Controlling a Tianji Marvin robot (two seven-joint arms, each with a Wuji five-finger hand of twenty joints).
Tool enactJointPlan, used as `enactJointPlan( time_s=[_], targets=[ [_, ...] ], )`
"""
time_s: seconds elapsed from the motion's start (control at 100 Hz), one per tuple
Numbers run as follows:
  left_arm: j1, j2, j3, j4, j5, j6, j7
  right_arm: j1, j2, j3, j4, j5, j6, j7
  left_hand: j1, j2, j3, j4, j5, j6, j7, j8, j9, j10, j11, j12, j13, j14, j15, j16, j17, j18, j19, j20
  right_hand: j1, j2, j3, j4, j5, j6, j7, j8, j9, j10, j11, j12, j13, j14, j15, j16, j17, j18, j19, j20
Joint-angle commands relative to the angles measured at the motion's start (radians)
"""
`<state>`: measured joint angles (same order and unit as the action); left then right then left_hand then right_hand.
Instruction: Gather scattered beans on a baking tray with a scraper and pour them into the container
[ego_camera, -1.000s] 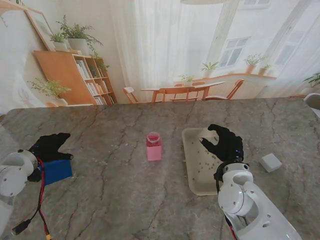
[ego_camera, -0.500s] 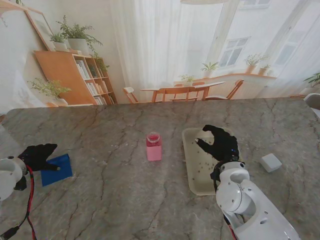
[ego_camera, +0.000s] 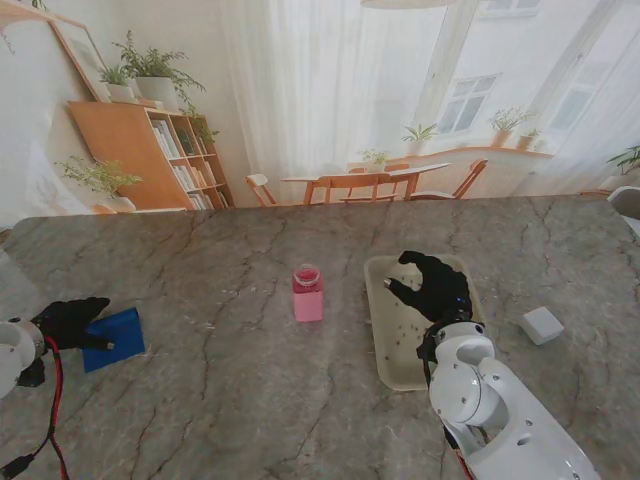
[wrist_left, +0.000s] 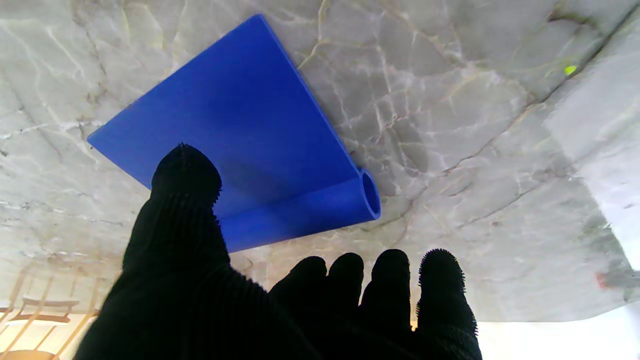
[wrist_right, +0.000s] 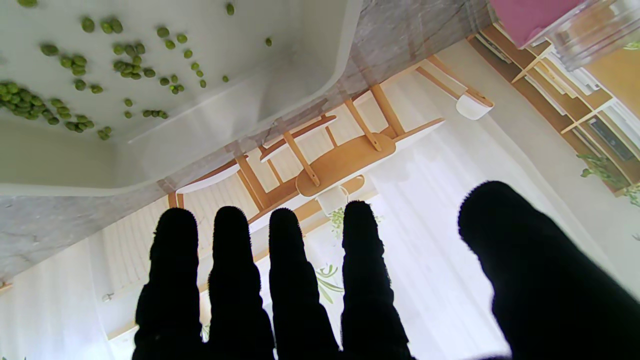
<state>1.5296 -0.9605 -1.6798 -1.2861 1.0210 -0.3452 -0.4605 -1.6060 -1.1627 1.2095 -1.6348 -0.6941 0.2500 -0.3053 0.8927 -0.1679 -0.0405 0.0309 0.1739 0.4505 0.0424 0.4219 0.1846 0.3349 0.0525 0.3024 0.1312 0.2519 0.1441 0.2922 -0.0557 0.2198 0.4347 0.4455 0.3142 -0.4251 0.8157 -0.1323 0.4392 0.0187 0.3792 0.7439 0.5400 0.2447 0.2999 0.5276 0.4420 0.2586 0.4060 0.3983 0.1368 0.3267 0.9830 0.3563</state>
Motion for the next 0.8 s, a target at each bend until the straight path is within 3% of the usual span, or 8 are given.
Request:
enactJointPlan(
  time_s=[0.0, 0.22, 0.49, 0.62, 0.79],
  targets=[
    [0.010, 0.005, 0.002, 0.014, -0.004, 0.005, -0.007, 0.000, 0.002, -0.003, 0.004, 0.003, -0.006, 0.017, -0.010, 0.014, 0.020, -0.063, -0.032, 0.039, 0.001, 0.010, 0.017, -0.020, 0.005, 0.002, 0.008, -0.012, 0.014, -0.003, 0.002, -0.016, 0.028, -0.021, -0.005, 0.026, -0.023, 0.035, 0.004, -0.016, -0.006, -0.018, 0.012, -0.016, -0.027, 0.002, 0.008, -0.011, -0.014, 0.010, 0.000, 0.009, -0.013, 0.024],
    [0.018, 0.008, -0.003, 0.023, 0.020, -0.006, -0.002, 0.005, 0.004, -0.008, 0.007, 0.005, -0.009, 0.029, -0.020, 0.005, 0.023, -0.063, -0.036, 0.051, 0.004, 0.008, 0.018, -0.011, 0.006, 0.003, 0.013, -0.007, 0.020, -0.001, -0.001, -0.009, 0.063, -0.032, -0.007, 0.029, -0.027, 0.034, 0.007, -0.016, -0.005, -0.018, 0.018, -0.018, -0.027, 0.002, 0.014, -0.014, -0.013, 0.011, 0.002, 0.013, -0.013, 0.024],
    [0.034, 0.008, 0.011, 0.017, 0.070, 0.010, 0.005, 0.009, 0.005, -0.010, 0.010, 0.009, -0.012, 0.034, -0.006, -0.012, 0.031, -0.062, -0.030, 0.102, -0.018, -0.011, 0.048, 0.030, 0.022, 0.019, 0.037, 0.038, 0.064, 0.036, -0.014, 0.029, 0.192, -0.019, -0.006, 0.032, -0.031, 0.035, 0.011, -0.018, -0.004, -0.019, 0.026, -0.019, -0.027, 0.002, 0.019, -0.014, -0.014, 0.011, 0.004, 0.013, -0.014, 0.025],
    [0.036, 0.008, 0.033, 0.029, 0.090, 0.015, 0.030, 0.008, 0.004, -0.010, 0.010, 0.011, -0.011, 0.033, 0.039, -0.022, 0.033, -0.059, -0.016, 0.104, 0.040, 0.030, 0.111, 0.027, 0.059, 0.071, 0.085, 0.047, 0.122, 0.098, -0.001, 0.035, 0.317, 0.044, -0.005, 0.034, -0.032, 0.035, 0.013, -0.019, -0.004, -0.019, 0.029, -0.021, -0.027, 0.002, 0.023, -0.015, -0.014, 0.011, 0.005, 0.013, -0.013, 0.026],
    [0.032, 0.009, 0.068, 0.055, 0.114, 0.018, 0.059, 0.009, 0.004, -0.009, 0.012, 0.014, -0.012, 0.032, 0.099, -0.038, 0.035, -0.057, 0.095, 0.056, 0.115, 0.133, 0.257, -0.042, 0.171, 0.272, 0.213, 0.029, 0.256, 0.273, 0.074, 0.018, 0.505, 0.196, -0.006, 0.037, -0.036, 0.035, 0.020, -0.019, -0.001, -0.019, 0.034, -0.022, -0.027, 0.002, 0.025, -0.015, -0.015, 0.011, 0.006, 0.014, -0.014, 0.026]
  ],
)
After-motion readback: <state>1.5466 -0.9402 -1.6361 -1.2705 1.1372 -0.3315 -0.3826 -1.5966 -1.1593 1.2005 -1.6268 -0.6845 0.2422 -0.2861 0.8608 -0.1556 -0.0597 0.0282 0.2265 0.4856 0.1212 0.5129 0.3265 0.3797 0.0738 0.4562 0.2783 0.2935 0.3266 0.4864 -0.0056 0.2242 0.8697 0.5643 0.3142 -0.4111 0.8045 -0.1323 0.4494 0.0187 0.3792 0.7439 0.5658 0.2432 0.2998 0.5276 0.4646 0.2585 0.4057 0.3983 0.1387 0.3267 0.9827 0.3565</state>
